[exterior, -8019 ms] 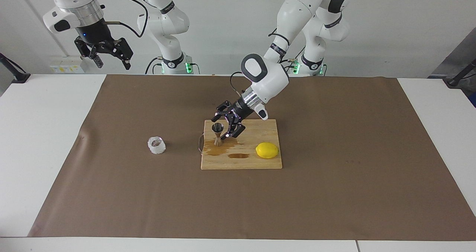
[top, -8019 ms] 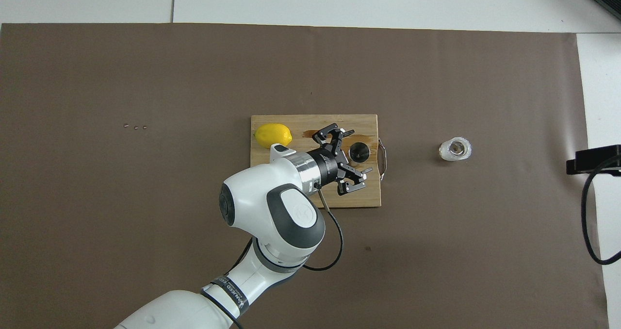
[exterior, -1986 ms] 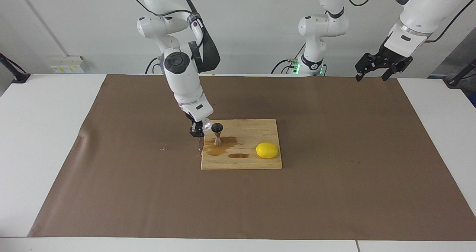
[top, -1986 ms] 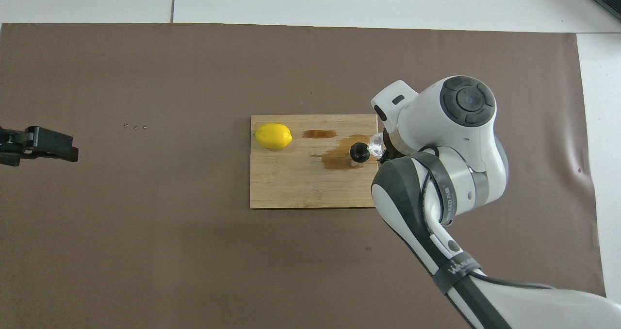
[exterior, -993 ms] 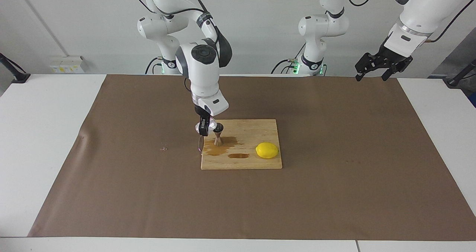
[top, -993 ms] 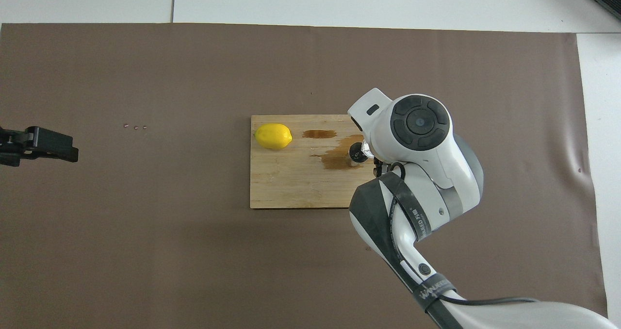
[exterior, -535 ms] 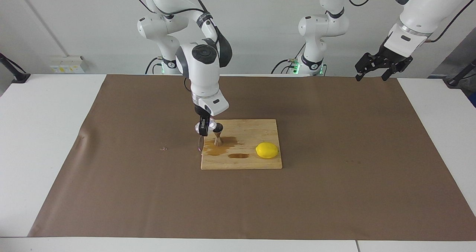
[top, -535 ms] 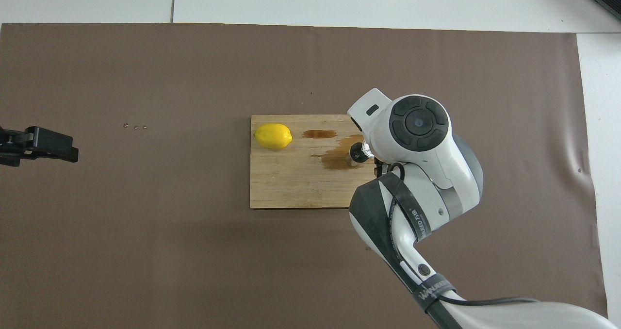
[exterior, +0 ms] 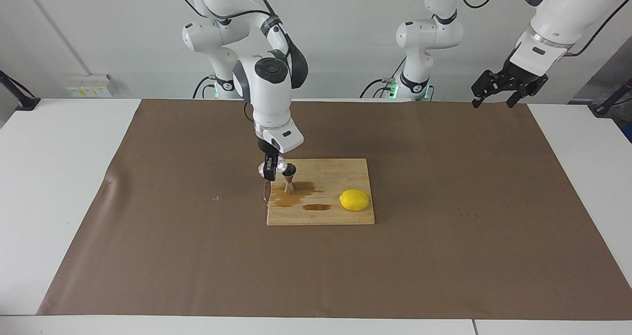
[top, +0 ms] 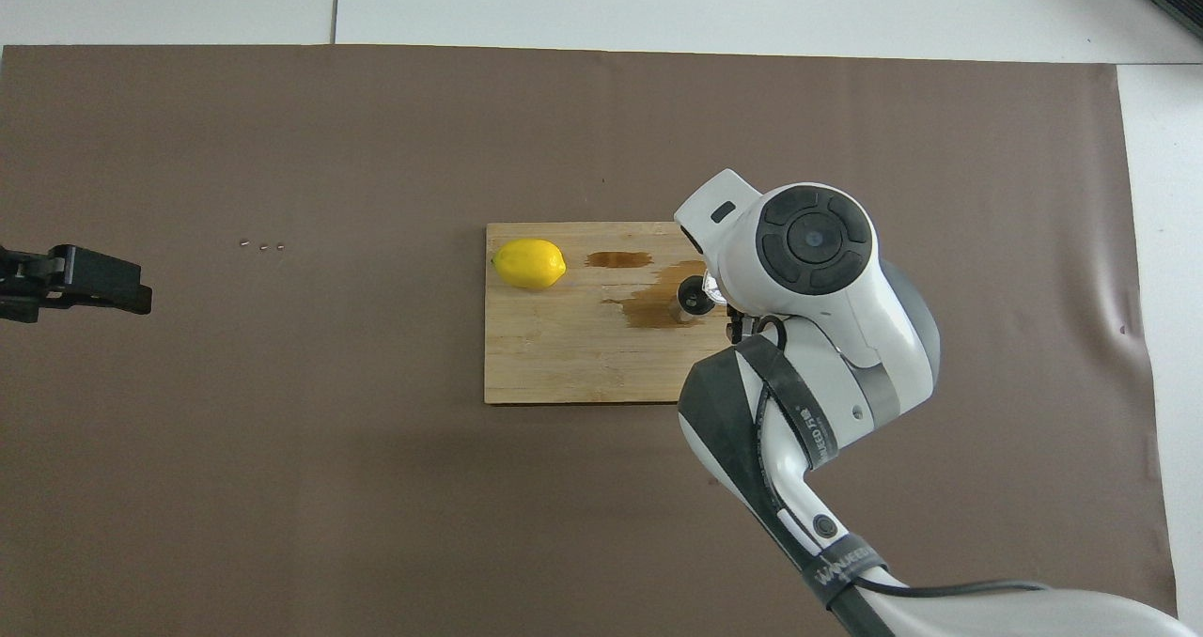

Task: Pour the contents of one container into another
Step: 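Tilt the white cup with the right gripper over the metal cup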

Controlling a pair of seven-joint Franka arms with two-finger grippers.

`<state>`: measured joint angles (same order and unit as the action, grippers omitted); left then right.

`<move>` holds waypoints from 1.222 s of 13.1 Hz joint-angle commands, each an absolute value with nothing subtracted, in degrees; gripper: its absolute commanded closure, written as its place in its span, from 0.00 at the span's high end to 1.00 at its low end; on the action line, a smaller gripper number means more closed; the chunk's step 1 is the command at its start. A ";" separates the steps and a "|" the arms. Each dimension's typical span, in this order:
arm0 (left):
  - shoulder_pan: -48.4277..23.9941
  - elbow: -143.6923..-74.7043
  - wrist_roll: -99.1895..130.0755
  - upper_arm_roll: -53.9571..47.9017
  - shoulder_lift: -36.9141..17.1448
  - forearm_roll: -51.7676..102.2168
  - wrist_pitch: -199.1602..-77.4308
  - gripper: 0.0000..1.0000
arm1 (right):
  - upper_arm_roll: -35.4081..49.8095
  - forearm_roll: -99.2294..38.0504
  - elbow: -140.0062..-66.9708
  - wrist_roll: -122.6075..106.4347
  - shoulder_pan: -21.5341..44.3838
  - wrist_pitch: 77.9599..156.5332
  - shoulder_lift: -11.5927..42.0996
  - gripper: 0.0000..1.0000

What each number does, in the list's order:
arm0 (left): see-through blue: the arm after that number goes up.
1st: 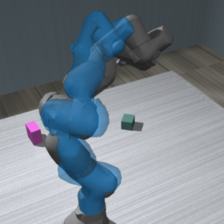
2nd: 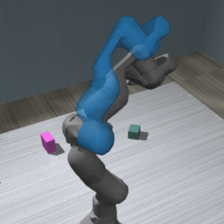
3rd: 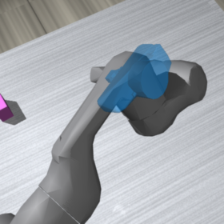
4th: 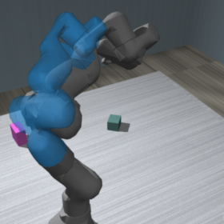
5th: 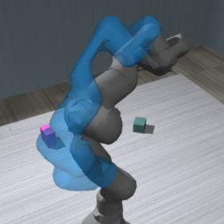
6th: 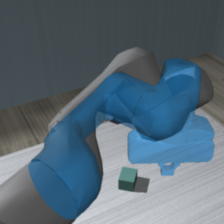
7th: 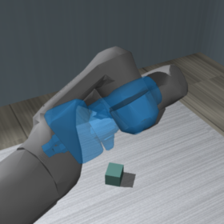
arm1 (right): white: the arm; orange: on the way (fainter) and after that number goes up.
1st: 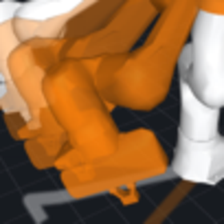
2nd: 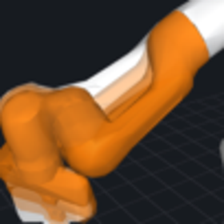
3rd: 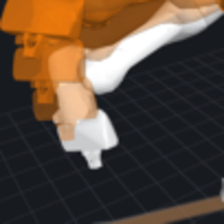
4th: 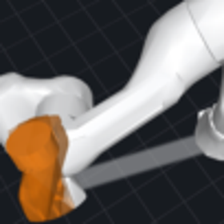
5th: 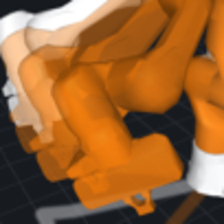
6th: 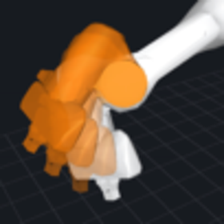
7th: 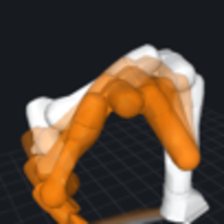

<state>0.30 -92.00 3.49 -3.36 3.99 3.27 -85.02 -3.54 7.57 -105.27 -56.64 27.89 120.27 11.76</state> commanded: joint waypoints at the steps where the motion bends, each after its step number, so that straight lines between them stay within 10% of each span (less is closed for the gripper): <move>1: 0.00 -93.78 3.34 -2.99 5.80 2.46 -84.73 1.00 | -3.34 8.88 -106.00 -55.55 27.60 119.62 10.28 0.32; 16: 0.00 -93.78 3.34 -2.99 5.80 2.46 -84.73 1.00 | -3.43 -7.19 -107.23 -60.98 23.03 119.18 7.47 0.32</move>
<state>0.30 -92.00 3.49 -3.36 4.01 3.27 -84.99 -3.72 -3.95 -105.98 -57.91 24.13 119.93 9.65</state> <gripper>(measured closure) 0.000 0.493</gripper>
